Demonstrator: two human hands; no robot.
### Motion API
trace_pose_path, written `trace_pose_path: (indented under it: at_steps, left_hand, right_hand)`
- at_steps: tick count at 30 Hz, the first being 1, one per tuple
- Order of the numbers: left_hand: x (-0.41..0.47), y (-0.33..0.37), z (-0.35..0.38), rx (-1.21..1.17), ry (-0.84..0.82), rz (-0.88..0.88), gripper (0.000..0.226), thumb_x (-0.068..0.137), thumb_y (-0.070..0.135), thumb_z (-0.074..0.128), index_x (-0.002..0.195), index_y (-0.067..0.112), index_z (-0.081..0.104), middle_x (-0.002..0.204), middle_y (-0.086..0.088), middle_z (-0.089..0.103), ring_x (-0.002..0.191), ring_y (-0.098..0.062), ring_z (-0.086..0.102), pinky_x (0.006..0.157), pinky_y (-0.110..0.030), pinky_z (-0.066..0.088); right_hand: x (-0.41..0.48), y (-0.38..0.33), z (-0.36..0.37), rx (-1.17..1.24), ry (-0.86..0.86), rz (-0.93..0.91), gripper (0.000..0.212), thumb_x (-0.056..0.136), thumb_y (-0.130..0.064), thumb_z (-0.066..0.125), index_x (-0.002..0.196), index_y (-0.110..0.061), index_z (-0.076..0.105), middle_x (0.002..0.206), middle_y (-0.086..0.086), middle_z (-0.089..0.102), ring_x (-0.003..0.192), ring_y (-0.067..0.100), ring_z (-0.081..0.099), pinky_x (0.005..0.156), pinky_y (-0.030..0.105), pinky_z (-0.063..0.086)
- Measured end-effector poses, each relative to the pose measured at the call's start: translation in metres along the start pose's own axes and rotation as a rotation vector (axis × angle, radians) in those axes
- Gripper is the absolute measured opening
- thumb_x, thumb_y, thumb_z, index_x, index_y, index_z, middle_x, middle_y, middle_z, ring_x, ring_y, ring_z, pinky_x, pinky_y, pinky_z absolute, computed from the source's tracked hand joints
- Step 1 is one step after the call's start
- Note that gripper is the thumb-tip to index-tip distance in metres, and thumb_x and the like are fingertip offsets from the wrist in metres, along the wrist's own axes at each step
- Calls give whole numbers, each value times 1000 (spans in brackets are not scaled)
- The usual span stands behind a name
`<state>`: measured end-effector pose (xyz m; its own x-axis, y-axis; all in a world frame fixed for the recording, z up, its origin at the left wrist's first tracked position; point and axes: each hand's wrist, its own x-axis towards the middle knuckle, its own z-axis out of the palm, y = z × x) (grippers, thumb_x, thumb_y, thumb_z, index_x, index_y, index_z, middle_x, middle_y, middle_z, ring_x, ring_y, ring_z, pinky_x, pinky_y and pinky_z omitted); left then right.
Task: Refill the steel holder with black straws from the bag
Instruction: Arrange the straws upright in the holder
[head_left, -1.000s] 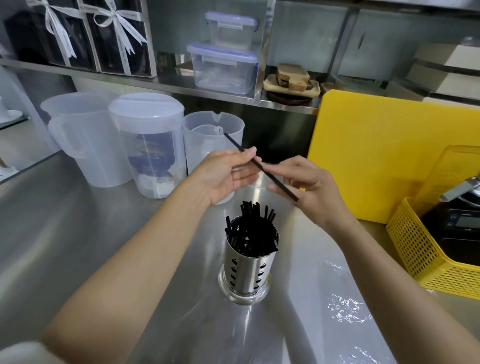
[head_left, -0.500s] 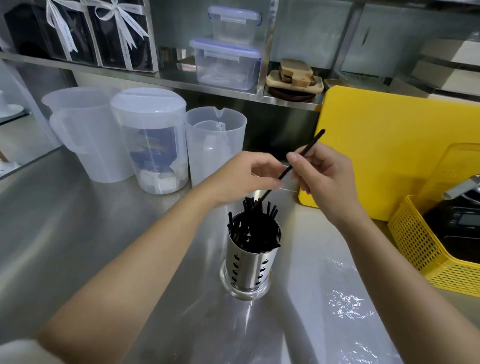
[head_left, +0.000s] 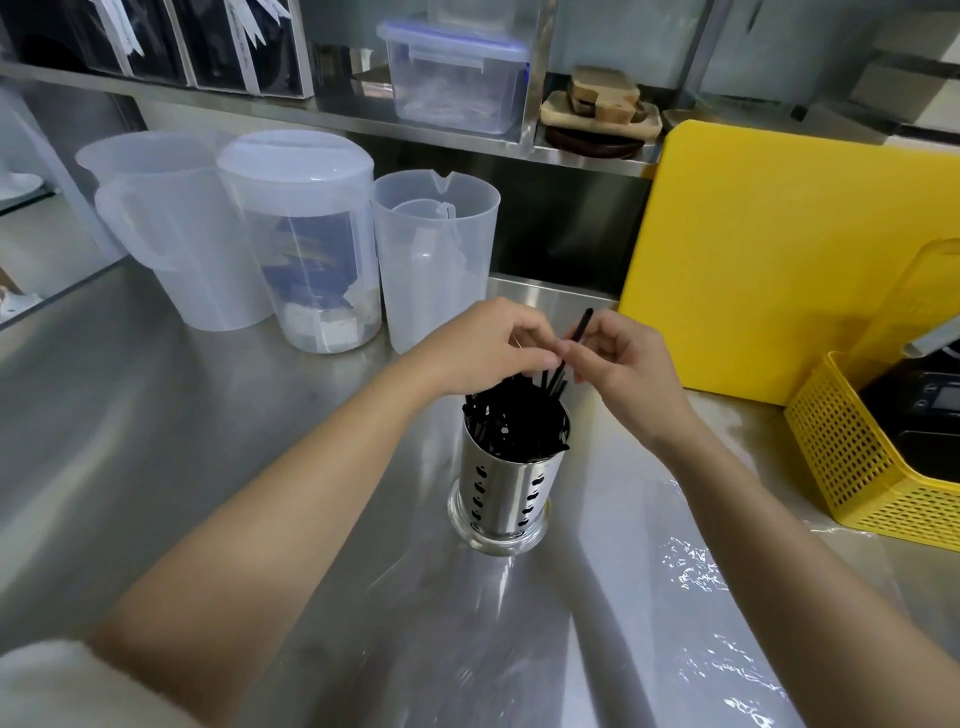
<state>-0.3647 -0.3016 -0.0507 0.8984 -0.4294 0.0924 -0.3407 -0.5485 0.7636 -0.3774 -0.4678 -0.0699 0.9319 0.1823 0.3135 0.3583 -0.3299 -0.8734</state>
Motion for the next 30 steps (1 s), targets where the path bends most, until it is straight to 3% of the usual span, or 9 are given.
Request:
trace_pose_path:
  at_steps: [3, 7, 13, 17, 19, 22, 25, 27, 30]
  left_hand:
    - [-4, -5, -8, -25, 46, -9, 4, 85, 24, 63, 85, 27, 66, 83, 5, 69, 81, -13, 67, 87, -40, 54]
    - [-11, -10, -13, -59, 86, -41, 7, 87, 21, 61, 89, 17, 66, 83, 1, 70, 79, -13, 68, 88, -40, 54]
    - [-25, -19, -19, -167, 137, -14, 10, 89, 12, 56, 89, 12, 66, 79, 1, 69, 77, -12, 67, 86, -31, 53]
    - [-27, -30, -21, -202, 261, -40, 16, 90, 9, 53, 83, 17, 64, 76, 3, 67, 70, -9, 63, 80, -29, 51]
    - [-29, -34, -21, -243, 276, -54, 17, 90, 7, 53, 82, 17, 63, 75, 2, 67, 66, -6, 62, 74, -23, 49]
    - [-35, -35, -19, -298, 248, -47, 14, 88, 5, 56, 84, 15, 64, 75, -1, 67, 64, -2, 62, 73, -18, 50]
    - [-43, -35, -19, -285, 105, 12, 18, 83, 3, 63, 87, 21, 64, 85, 2, 67, 80, -3, 63, 85, -21, 49]
    - [-47, -37, -19, -167, 1, 25, 28, 78, 7, 69, 96, 27, 63, 104, 6, 64, 101, -2, 58, 97, -21, 40]
    - [-46, -44, -13, 31, -13, -29, 63, 70, 19, 78, 124, 30, 48, 132, 4, 44, 125, -7, 39, 105, -19, 28]
  right_hand:
    - [-1, 10, 4, -38, -35, 94, 13, 84, -11, 63, 72, -13, 59, 57, 2, 56, 53, 8, 51, 57, 25, 40]
    - [-3, 22, 9, -163, -114, 180, 8, 81, -16, 68, 79, -17, 60, 60, -1, 54, 51, 3, 47, 51, 12, 36]
    - [-9, 16, 10, -273, 71, 59, 9, 80, -13, 67, 81, -20, 62, 65, -7, 50, 58, 6, 43, 54, 14, 33]
    - [-19, -7, 10, -25, -222, 8, 18, 72, -10, 75, 82, -22, 67, 63, -3, 56, 56, 9, 44, 55, 17, 36]
    - [-24, -15, 16, -85, -372, 21, 21, 69, -16, 77, 88, -19, 69, 66, 0, 58, 54, 8, 42, 55, 18, 36]
    - [-26, -16, 28, -211, -365, -25, 16, 72, -21, 76, 87, -19, 72, 75, 3, 64, 62, 13, 51, 61, 21, 40]
    - [-23, -12, 34, -194, -224, -13, 3, 79, -16, 70, 80, -16, 73, 78, 3, 70, 73, 15, 61, 71, 26, 47]
    - [-17, -9, 32, -188, -136, 33, 8, 82, -13, 67, 78, -19, 70, 74, 1, 68, 70, 13, 61, 68, 24, 47]
    - [-8, -3, 26, -119, -35, 131, 11, 83, -10, 64, 76, -18, 67, 67, -1, 64, 60, 3, 59, 59, 15, 45]
